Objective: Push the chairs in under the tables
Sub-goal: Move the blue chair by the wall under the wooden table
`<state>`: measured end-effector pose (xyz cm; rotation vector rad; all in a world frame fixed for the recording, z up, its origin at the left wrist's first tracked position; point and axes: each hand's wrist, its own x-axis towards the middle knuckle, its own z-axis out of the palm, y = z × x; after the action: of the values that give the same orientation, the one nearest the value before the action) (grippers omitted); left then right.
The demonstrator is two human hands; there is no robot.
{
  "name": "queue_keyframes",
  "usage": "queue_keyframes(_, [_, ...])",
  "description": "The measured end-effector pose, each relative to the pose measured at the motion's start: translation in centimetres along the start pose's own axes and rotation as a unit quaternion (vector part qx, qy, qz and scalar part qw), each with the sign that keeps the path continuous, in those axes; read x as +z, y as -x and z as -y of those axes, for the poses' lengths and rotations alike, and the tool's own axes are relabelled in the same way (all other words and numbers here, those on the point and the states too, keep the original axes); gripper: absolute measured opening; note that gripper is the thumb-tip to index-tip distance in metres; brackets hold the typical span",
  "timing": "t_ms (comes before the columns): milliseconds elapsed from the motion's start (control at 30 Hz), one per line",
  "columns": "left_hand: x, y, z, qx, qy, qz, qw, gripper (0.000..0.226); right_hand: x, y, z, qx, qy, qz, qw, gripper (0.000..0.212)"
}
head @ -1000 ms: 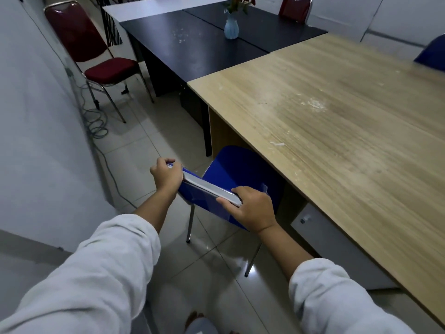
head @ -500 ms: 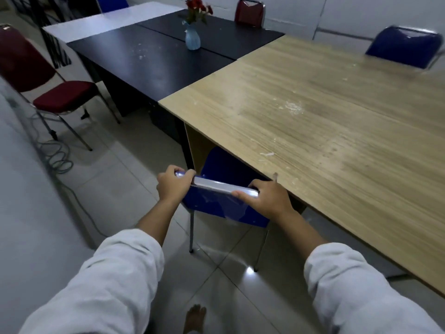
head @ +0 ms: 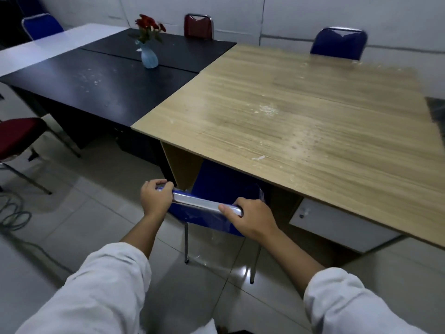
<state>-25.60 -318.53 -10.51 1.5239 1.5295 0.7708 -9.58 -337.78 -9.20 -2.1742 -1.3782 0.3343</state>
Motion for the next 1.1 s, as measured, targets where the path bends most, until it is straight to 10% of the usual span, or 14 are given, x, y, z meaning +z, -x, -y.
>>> queue_keyframes(500, [0.3, -3.4, -2.8, 0.223, -0.140, 0.114, 0.958, 0.024, 3.3, -1.1, 1.7, 0.070, 0.026, -0.181, 0.981, 0.048])
queue_keyframes(1100, [4.3, -10.5, -6.2, 0.169, -0.143, 0.128, 0.967, 0.031, 2.0, -9.6, -1.3, 0.027, 0.013, -0.163, 0.986, 0.051])
